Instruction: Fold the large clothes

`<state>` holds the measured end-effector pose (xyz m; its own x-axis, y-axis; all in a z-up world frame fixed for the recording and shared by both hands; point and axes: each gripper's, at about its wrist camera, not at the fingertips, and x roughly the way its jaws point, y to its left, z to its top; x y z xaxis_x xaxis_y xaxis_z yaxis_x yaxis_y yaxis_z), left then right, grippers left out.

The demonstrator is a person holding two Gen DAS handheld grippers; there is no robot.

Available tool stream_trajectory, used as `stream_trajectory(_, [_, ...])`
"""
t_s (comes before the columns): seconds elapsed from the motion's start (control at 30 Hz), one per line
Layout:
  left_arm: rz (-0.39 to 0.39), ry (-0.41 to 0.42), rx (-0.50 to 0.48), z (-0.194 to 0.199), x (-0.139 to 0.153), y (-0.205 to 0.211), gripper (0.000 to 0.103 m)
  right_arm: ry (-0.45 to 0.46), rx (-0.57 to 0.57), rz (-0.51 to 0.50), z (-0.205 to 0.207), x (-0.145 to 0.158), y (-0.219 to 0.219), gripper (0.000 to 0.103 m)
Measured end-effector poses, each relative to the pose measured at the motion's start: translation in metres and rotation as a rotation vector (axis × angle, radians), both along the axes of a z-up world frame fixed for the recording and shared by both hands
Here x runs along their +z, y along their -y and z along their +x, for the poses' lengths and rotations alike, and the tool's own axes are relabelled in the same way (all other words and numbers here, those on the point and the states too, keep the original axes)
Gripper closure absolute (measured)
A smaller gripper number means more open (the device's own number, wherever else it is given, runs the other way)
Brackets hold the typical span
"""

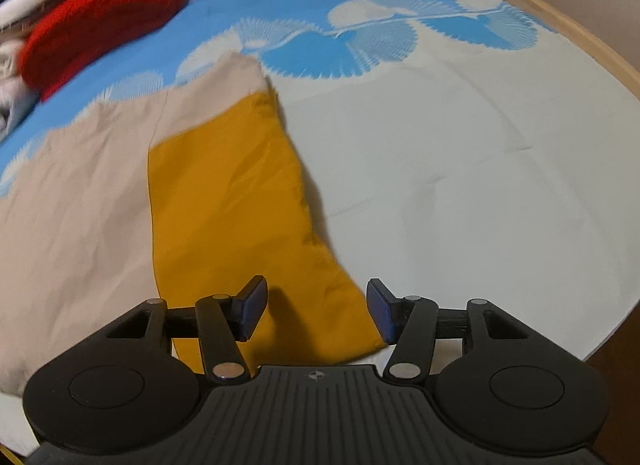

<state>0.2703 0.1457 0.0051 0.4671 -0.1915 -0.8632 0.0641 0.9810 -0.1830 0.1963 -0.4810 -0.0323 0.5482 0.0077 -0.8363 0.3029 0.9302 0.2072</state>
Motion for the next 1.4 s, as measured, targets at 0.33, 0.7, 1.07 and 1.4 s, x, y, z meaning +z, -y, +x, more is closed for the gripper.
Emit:
stream_trajectory(0.33, [0.035, -0.041, -0.188, -0.003, -0.016, 0.053, 0.059, -0.087, 0.007, -0.026, 0.010, -0.013, -0.006, 0.079])
stream_trajectory(0.7, [0.148, -0.066, -0.187, -0.001, -0.030, 0.074, 0.042, 0.005, -0.028, -0.160, 0.002, 0.004, -0.003, 0.101])
stream_trajectory(1.07, [0.153, 0.178, -0.177, -0.017, 0.009, 0.092, 0.042, 0.215, -0.008, -0.237, -0.025, 0.047, -0.019, 0.078])
stream_trajectory(1.4, [0.244, 0.398, -0.161, -0.067, 0.062, 0.108, 0.042, 0.295, 0.025, -0.248, -0.051, 0.071, -0.037, 0.078])
